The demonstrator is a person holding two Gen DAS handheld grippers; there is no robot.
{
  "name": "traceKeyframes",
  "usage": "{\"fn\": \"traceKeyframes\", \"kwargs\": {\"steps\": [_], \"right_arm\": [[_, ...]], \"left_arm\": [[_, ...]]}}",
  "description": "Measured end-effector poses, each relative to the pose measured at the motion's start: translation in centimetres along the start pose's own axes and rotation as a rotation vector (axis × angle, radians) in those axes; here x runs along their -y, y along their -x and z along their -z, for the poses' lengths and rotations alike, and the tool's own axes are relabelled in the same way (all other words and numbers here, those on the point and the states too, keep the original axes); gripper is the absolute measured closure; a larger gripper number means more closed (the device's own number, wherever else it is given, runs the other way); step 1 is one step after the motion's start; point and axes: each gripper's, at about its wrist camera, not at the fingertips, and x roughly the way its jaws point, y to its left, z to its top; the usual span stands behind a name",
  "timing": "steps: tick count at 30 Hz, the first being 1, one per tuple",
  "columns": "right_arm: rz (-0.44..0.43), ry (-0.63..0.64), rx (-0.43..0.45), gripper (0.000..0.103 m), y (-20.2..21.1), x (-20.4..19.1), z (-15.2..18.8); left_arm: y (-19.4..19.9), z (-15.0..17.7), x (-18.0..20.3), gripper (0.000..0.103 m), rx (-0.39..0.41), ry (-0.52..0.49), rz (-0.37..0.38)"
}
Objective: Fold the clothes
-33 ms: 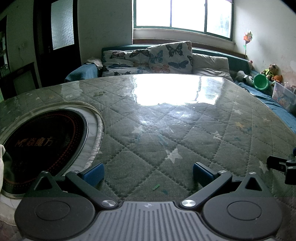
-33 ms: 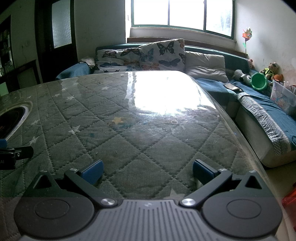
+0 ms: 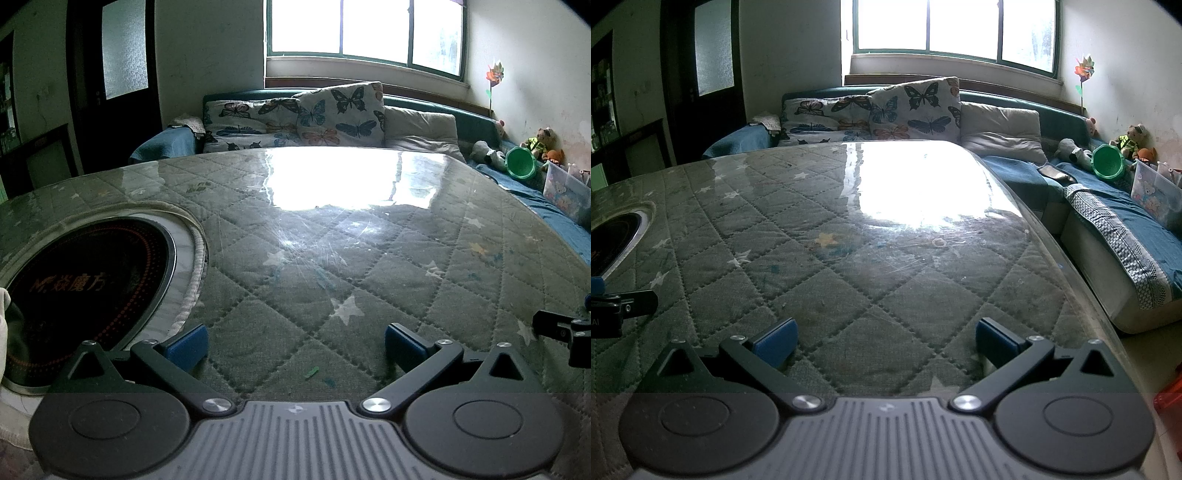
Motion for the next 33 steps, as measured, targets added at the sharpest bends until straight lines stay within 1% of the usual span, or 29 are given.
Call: {"fn": "traceKeyframes", "kwargs": {"steps": [19,21,27,33], "right_arm": [[0.011,-0.012,-0.004,0.0,-0.2,-0.1,0.0],[0.018,-0.009,-0.004,0.0,0.1,-0.5,0.1],[-0.002,0.025,0.004,0.0,1.4,-2.5,0.8],[-0.06,0.069,0.009,0.0,3.3,-5.2,1.0]], "left_arm": [[2.2,0.6,-1.8,0.0,-0.01,-0.056,-0.01],[2.9,0.6,-2.4,0.0,-0.016,-0.049,-0.008],[5.2,0.8,-5.3,0.0,-0.038,-0.016,-0.012],[7.4,1.8,-7.9,0.0,-0.059,0.021,-0.045]]}}
